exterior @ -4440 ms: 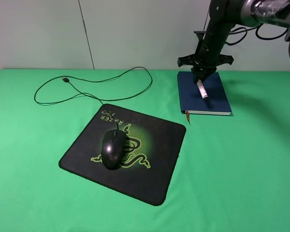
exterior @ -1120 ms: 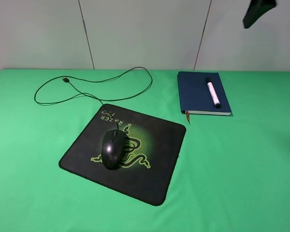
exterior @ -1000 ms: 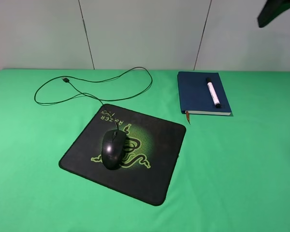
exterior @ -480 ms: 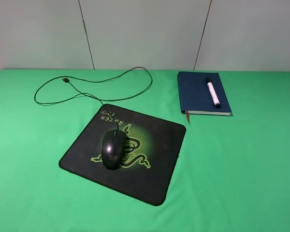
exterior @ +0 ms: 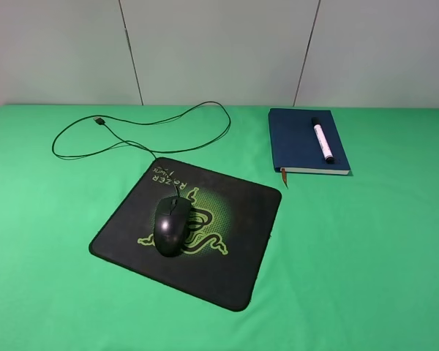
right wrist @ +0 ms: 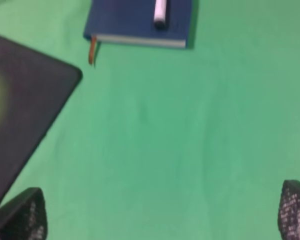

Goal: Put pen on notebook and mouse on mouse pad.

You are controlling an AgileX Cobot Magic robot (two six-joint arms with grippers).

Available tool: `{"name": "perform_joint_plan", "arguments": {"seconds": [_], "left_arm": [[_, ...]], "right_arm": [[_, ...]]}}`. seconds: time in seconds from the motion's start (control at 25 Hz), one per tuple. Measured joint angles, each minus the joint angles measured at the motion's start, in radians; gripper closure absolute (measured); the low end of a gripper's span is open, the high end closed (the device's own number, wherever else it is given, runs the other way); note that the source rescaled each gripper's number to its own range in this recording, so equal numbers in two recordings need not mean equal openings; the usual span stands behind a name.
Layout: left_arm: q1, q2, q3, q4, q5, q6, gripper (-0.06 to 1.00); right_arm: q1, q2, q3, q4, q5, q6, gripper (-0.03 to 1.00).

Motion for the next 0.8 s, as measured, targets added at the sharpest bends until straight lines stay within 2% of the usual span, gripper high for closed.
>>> {"name": "perform_joint_plan", "arguments": {"seconds": [0.2, 0.8], "left_arm": [[0.000, 0.000, 0.000, 0.000, 0.000, 0.000, -0.01], [0.000, 0.000, 0.000, 0.000, 0.000, 0.000, -0.01]], "right_arm": [[0.000, -0.123, 0.104, -0.014, -0.040, 0.000, -0.03], [0.000, -0.183, 0.107, -0.026, -0.054, -0.001, -0.03]]}}
